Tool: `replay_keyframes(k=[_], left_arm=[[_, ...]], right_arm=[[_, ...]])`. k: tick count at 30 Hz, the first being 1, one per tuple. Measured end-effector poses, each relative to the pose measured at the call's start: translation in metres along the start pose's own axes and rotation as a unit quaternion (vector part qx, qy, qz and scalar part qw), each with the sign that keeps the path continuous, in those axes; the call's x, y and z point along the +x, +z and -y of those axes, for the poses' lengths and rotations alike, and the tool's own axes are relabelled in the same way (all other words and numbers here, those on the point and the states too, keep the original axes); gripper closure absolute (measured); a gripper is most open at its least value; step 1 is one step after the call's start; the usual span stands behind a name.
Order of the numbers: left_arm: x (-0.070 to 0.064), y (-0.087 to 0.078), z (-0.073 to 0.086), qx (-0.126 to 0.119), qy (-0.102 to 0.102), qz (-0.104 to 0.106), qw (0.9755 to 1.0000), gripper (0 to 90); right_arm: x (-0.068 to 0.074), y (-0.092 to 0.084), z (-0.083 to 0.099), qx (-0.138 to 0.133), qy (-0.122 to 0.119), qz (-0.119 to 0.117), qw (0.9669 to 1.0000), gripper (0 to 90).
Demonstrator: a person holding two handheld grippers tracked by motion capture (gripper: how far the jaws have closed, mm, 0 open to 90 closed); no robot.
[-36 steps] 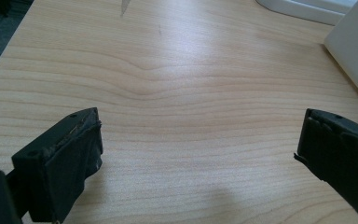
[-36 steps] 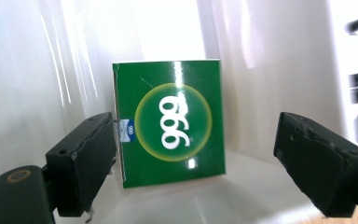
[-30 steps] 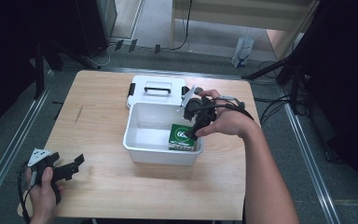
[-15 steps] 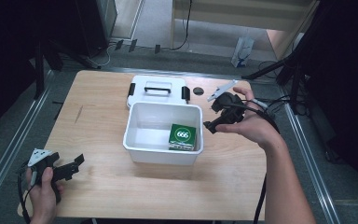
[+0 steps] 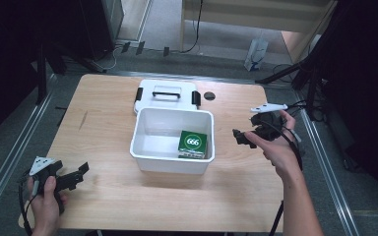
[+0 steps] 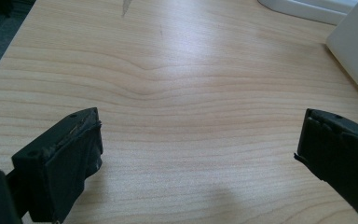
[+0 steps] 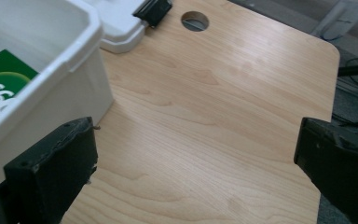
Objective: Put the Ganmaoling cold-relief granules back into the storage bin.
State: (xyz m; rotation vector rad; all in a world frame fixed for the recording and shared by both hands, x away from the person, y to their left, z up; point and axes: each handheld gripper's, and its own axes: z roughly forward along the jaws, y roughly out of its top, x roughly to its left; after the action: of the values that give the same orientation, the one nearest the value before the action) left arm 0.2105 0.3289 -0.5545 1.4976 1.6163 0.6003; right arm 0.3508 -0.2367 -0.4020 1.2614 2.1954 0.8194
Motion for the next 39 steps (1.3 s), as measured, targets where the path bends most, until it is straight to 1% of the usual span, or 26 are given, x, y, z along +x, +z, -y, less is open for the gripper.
replay_keyframes(k=[3,5,8,10,12,16,17,18,19,20,22,23,26,27,29,30,31,34,39], left_arm=[[0.0,0.0,0.0,0.0,0.001,0.0,1.0,0.6],[0.0,0.0,0.0,0.0,0.0,0.0,1.0,0.6],[0.0,0.0,0.0,0.0,0.001,0.0,1.0,0.6],[0.0,0.0,0.0,0.0,0.001,-0.001,1.0,0.6],[0.0,0.0,0.0,-0.001,0.001,-0.001,1.0,0.6],[0.0,0.0,0.0,-0.001,0.001,0.0,1.0,0.6],[0.0,-0.001,0.0,-0.001,0.002,0.0,1.0,0.6],[-0.001,0.0,0.0,-0.002,0.002,0.0,1.0,0.6],[-0.001,-0.001,0.0,-0.001,0.002,0.0,1.0,0.6],[0.0,-0.001,0.0,-0.001,0.002,0.0,1.0,0.6],[0.0,-0.001,0.0,-0.001,0.003,0.0,1.0,0.6],[0.0,-0.001,0.0,-0.001,0.004,0.0,1.0,0.6],[0.0,-0.001,0.0,-0.001,0.004,-0.001,1.0,0.6],[-0.001,-0.001,0.0,-0.002,0.005,-0.001,1.0,0.6],[-0.001,-0.001,0.0,-0.002,0.006,-0.002,1.0,0.6],[-0.001,-0.001,0.0,-0.002,0.008,-0.002,1.0,0.6],[-0.001,-0.001,0.0,-0.002,0.008,-0.002,1.0,0.6],[-0.001,-0.001,0.001,-0.005,0.009,-0.003,0.9999,0.6],[-0.002,-0.002,0.001,-0.008,0.011,-0.006,0.9999,0.6]], right_arm=[[-0.004,0.003,0.016,-0.018,0.022,0.018,0.9994,0.0],[-0.007,0.004,0.027,-0.03,0.038,0.033,0.9983,0.0],[-0.011,0.006,0.043,-0.047,0.057,0.043,0.9963,0.0],[-0.012,0.008,0.054,-0.054,0.06,0.044,0.9958,0.0],[-0.013,0.01,0.065,-0.063,0.063,0.057,0.9944,0.0],[-0.016,0.011,0.087,-0.086,0.079,0.067,0.9909,0.0],[-0.016,0.011,0.091,-0.092,0.082,0.07,0.9898,0.0],[-0.017,0.01,0.097,-0.101,0.089,0.067,0.9886,0.0],[-0.018,0.01,0.103,-0.11,0.095,0.069,0.9869,0.0],[-0.018,0.01,0.109,-0.114,0.1,0.073,0.9858,0.0],[-0.02,0.01,0.118,-0.116,0.107,0.071,0.9849,0.0],[-0.02,0.01,0.124,-0.116,0.11,0.078,0.984,0.0],[-0.022,0.01,0.138,-0.12,0.118,0.081,0.9825,0.0],[-0.023,0.01,0.144,-0.123,0.122,0.077,0.9818,0.0],[-0.024,0.009,0.151,-0.13,0.123,0.081,0.9806,0.0],[-0.025,0.008,0.155,-0.133,0.123,0.078,0.9803,0.0],[-0.025,0.007,0.16,-0.137,0.127,0.08,0.9792,0.0],[-0.027,0.005,0.167,-0.143,0.13,0.077,0.9781,0.0],[-0.028,0.001,0.181,-0.145,0.137,0.083,0.9764,0.0]])
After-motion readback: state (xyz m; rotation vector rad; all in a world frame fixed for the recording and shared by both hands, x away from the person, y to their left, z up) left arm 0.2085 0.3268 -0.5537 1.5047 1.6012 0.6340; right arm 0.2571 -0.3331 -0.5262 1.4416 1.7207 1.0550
